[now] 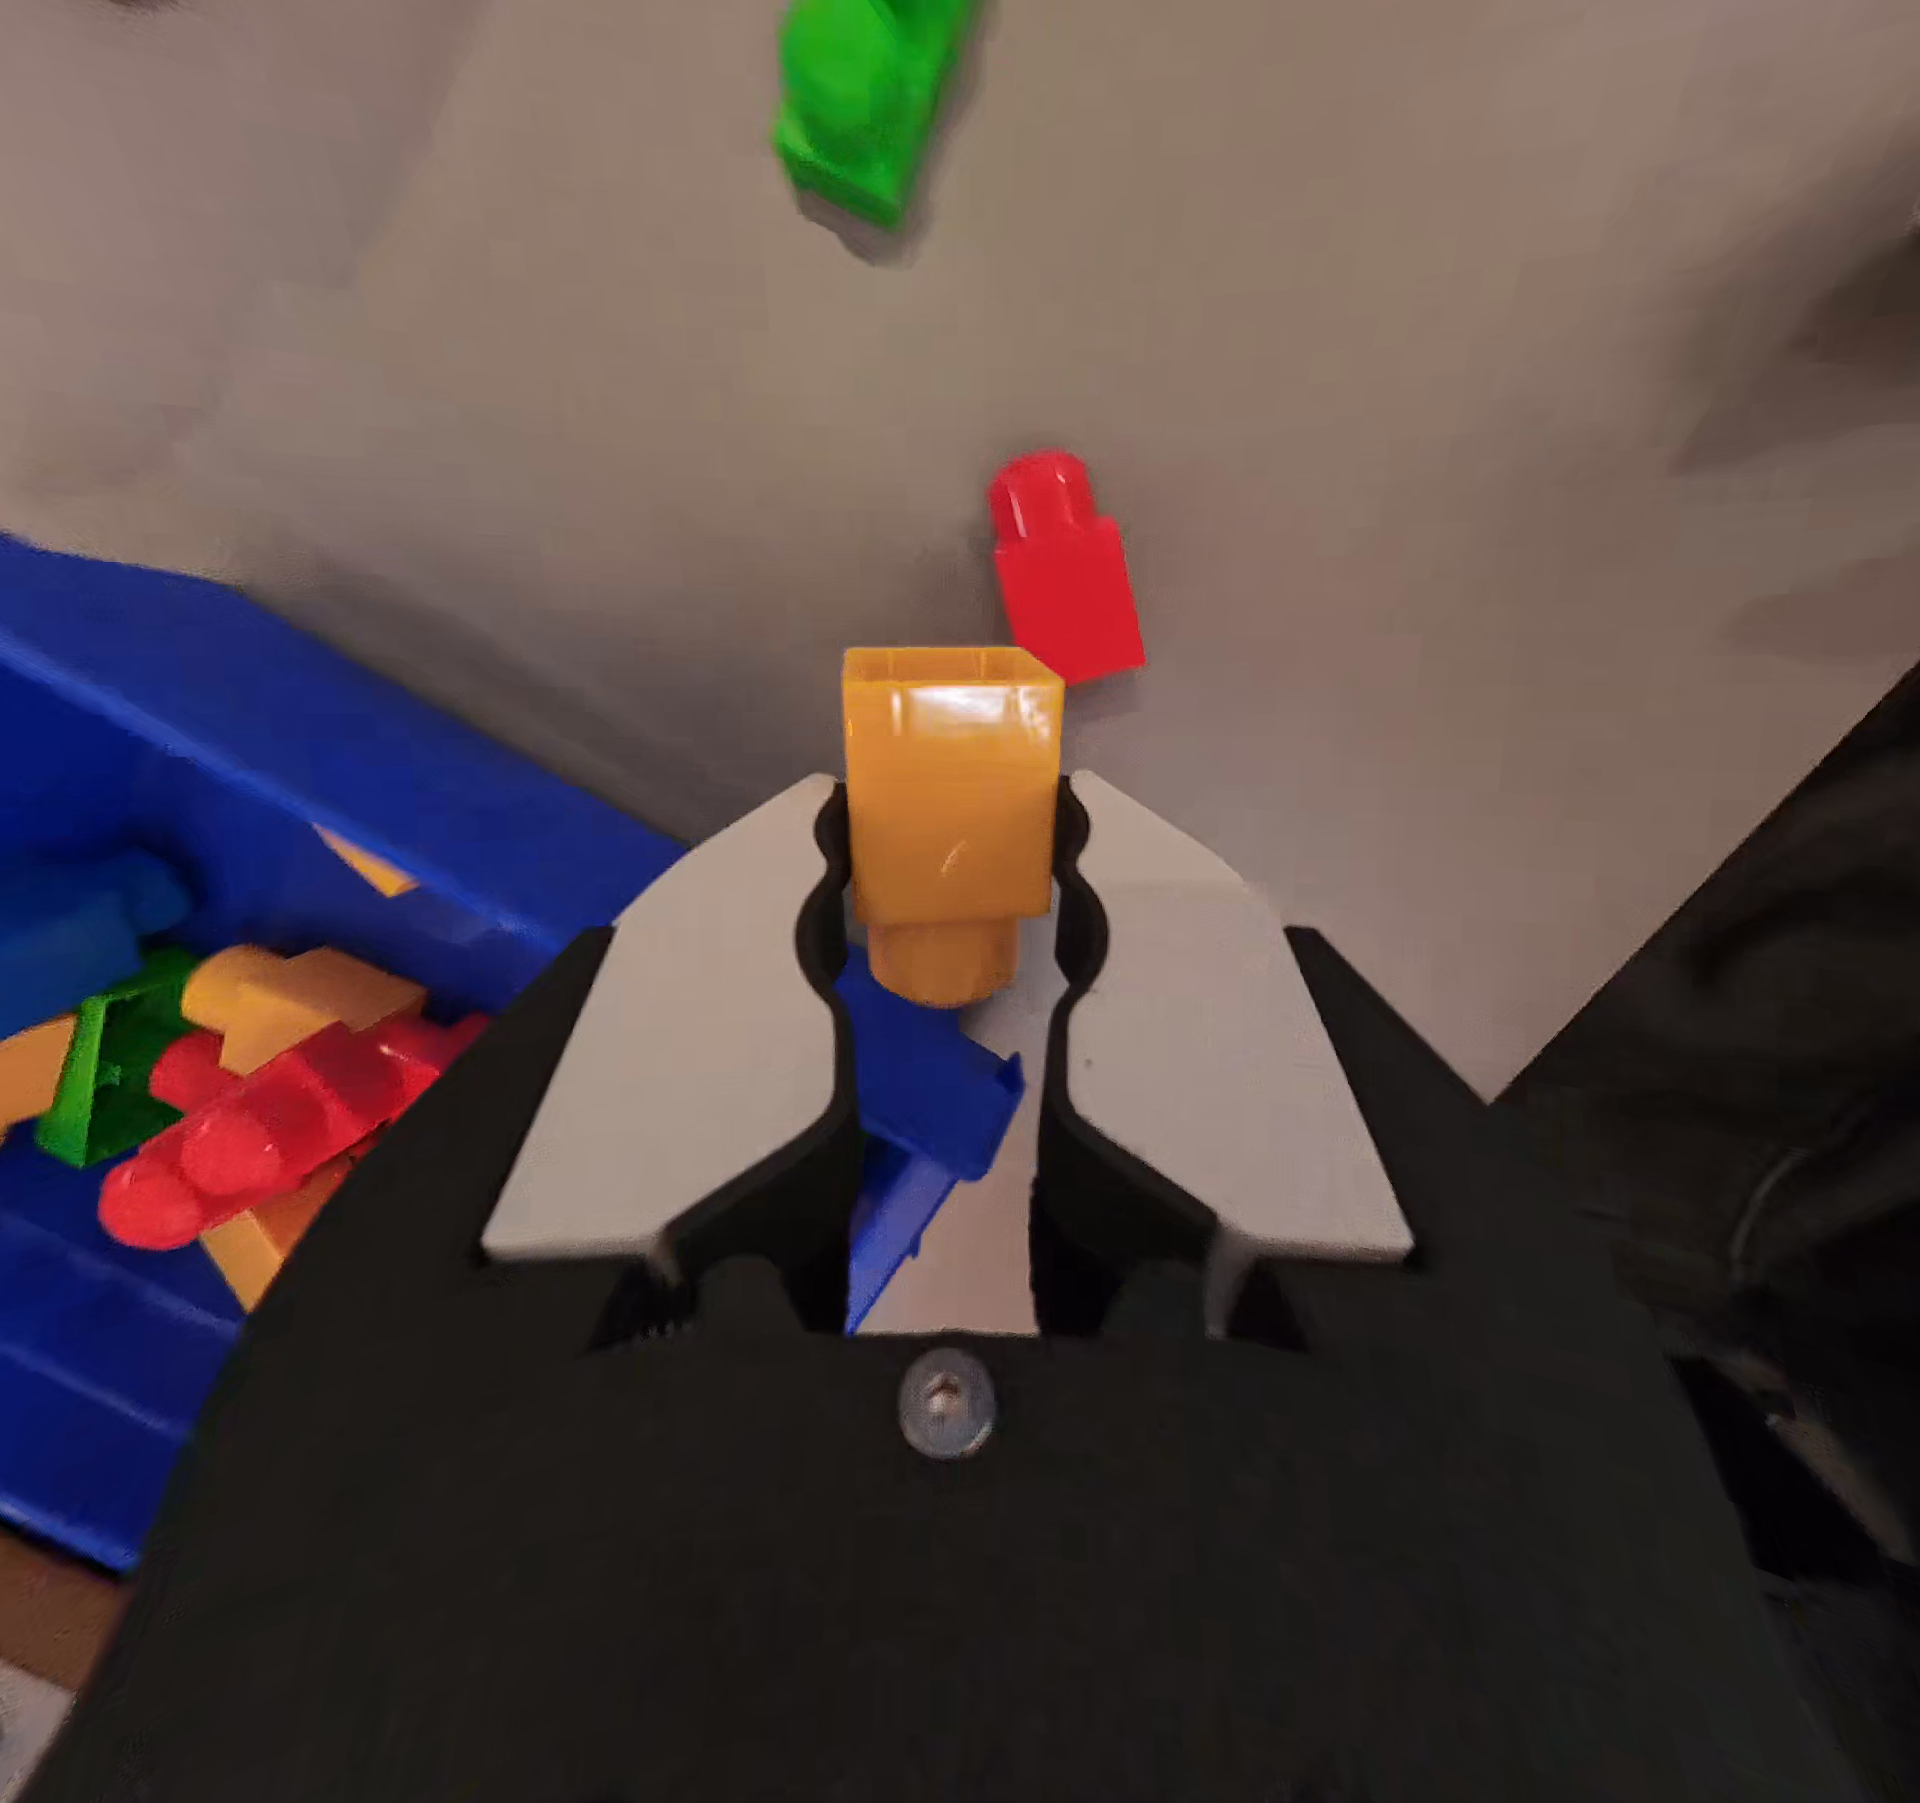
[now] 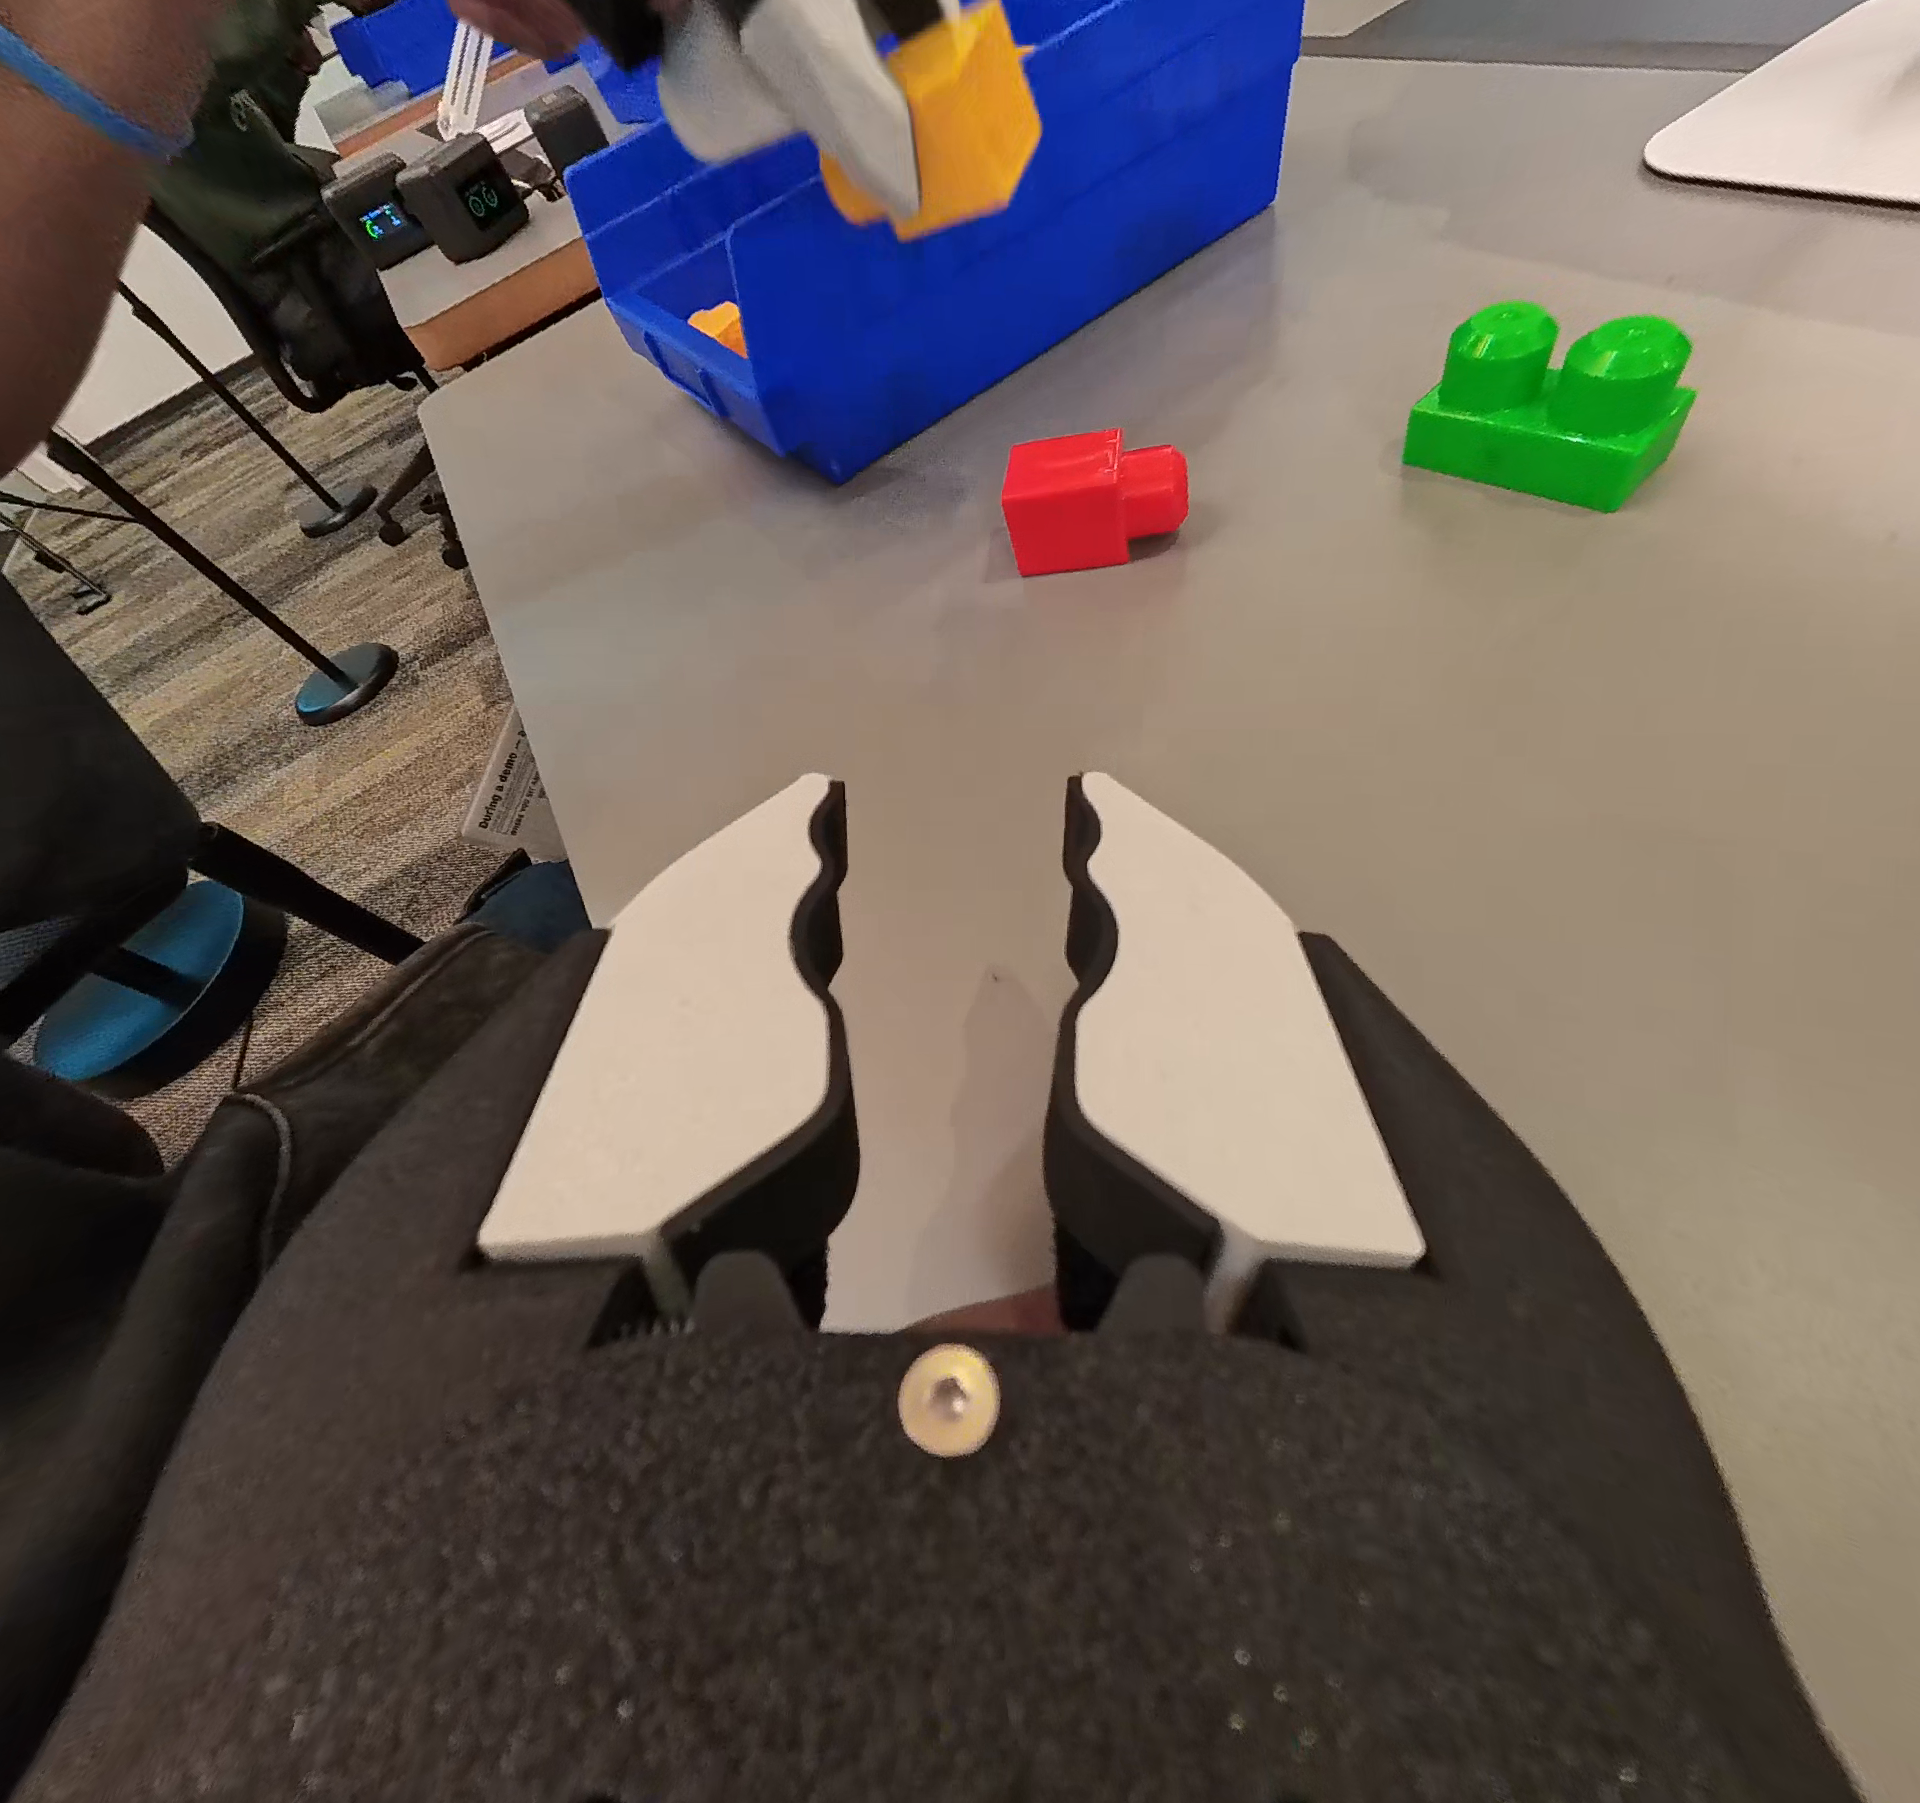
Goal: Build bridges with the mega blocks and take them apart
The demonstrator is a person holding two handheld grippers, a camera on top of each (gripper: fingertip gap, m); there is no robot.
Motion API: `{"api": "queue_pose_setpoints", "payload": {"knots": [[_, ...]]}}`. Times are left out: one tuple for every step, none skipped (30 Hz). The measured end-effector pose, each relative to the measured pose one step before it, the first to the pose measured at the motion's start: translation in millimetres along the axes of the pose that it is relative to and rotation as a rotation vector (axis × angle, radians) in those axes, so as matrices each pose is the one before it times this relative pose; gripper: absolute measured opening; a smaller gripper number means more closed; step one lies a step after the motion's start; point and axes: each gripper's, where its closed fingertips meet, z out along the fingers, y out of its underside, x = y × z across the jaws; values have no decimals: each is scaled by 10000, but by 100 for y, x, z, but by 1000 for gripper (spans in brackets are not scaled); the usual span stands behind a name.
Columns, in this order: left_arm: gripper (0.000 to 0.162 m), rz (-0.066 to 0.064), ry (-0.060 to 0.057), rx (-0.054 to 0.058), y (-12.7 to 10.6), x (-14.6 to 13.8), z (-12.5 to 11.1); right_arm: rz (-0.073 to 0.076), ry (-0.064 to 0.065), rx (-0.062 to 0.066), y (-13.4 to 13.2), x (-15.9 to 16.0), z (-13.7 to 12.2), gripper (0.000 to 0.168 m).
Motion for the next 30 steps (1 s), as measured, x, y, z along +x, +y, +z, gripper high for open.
{"api": "queue_pose_setpoints", "payload": {"knots": [[37, 316, -13, -363, 234, 720, 827, 1, 15, -3, 10, 50, -13, 40], [37, 50, 115, -202, -53, 654, 714, 20, -4, -9, 35, 25, 13, 40], [37, -296, 192, -118, -228, 469, 579, 26, -17, -4, 15, 6, 20, 40], [37, -485, 108, -58, -272, 129, 447, 15, -9, -20, 44, -1, 39, 40], [37, -452, -27, 6, -235, -159, 358, -7, -9, -30, 59, -21, 23, 40], [37, -400, -71, 76, -238, -289, 337, -22, 0, -18, 30, -26, 2, 40], [37, -425, 35, 50, -179, -259, 368, -24, 20, 13, -14, -16, -8, 40], [37, -409, 125, -46, -64, -220, 425, -8, -1, 13, -27, -20, -3, 40], [37, -370, 81, -100, -22, -329, 460, 10, -32, 2, 1, -54, 25, 40], [37, -355, 27, -113, -39, -414, 476, 17, -37, -14, 29, -46, 63, 40], [37, -291, 62, -154, -21, -331, 502, 6, -34, -35, 78, -50, 63, 40], [37, -160, 131, -214, 51, -154, 484, -12, -10, -27, 71, -49, 37, 40], [37, 45, 102, -152, -57, -51, 351, -28, 3, -14, 29, -53, -3, 40], [37, 398, -49, 49, -322, -4, 119, -39, 11, 7, -29, -54, -38, 40], [37, 858, -202, 138, -408, 122, -76, -51, 22, 22, -70, -31, -59, 40], [37, 1158, -300, 22, -215, 224, -156, -50, 49, 19, -79, 44, -63, 40], [37, 1219, -285, -83, -76, 374, -177, -29, 53, 14, -52, 92, -48, 40], [37, 1193, -39, -72, -66, 813, -181, 2, 28, 18, -23, 100, -36, 40], [37, 1076, 292, -101, -48, 1303, -175, 36, 1, 5, 4, 81, -15, 40], [37, 922, 397, -130, -116, 1393, -135, 49, -11, -13, 33, 87, -9, 40], [37, 879, 204, -40, -326, 1081, -72, 39, -1, 8, -5, 83, -7, 40], [37, 872, 7, 20, -489, 724, -21, 23, 8, 19, -38, 70, -39, 40], [37, 824, -5, -9, -523, 555, 42, 5, 10, 7, -28, 54, -37, 40], [37, 774, 39, -12, -589, 471, 117, -13, 28, 18, -44, 61, -32, 40], [37, 736, 13, -25, -580, 236, 153, -12, 40, 4, -4, 74, -41, 40], [37, 680, -82, -74, -465, -144, 161, -12, 24, -14, 38, 67, -24, 40], [37, 573, -20, -127, -261, -279, 182, -17, 49, -8, 53, 109, -25, 40], [37, 451, 205, -210, -46, -91, 213, -16, 59, -14, 65, 130, 10, 40], [37, 361, 219, -205, -12, -197, 231, -5, 35, -37, 99, 116, 21, 40], [37, 332, 130, -85, -163, -434, 238, -2, 41, -23, 81, 121, 32, 40]]}}
